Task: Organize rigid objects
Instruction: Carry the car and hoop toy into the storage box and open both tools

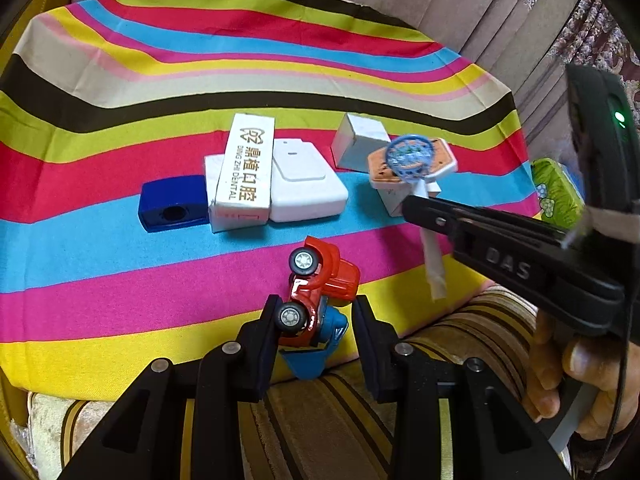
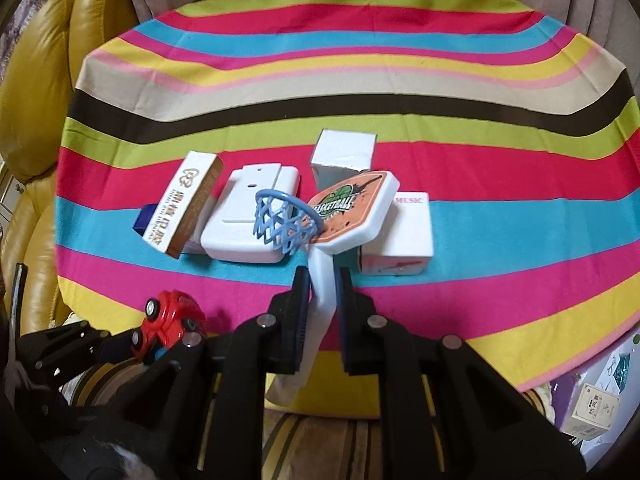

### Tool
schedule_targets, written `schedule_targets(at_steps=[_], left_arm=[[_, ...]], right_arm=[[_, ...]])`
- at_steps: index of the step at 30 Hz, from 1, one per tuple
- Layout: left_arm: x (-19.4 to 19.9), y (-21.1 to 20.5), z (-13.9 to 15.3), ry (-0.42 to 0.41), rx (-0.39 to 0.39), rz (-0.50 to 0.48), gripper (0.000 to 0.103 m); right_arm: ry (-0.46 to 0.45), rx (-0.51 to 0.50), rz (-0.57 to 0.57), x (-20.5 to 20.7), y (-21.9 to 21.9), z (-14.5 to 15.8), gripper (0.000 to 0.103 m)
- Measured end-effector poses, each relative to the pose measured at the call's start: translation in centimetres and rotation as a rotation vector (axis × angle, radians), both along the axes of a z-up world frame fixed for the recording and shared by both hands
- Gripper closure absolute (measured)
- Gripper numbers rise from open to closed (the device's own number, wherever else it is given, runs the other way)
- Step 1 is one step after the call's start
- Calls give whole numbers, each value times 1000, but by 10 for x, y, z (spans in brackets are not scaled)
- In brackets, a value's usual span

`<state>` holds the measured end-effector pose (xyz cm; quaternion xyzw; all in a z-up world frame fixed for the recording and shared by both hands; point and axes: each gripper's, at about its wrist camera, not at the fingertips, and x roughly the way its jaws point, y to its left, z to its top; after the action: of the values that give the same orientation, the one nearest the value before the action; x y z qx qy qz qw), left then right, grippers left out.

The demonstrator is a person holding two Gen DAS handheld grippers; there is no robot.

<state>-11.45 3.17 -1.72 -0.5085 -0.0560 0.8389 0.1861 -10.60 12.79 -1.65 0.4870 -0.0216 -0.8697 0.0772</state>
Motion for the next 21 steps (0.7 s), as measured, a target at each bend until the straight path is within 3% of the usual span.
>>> schedule_targets(at_steps=[12,21], left_arm=[[6,23,18,36,-17,-6,66],[14,53,24,38,-27,-43,66]], right_arm=[[88,-2,-41,35,32,25,87],[101,-23,-99,57,65,33,87]])
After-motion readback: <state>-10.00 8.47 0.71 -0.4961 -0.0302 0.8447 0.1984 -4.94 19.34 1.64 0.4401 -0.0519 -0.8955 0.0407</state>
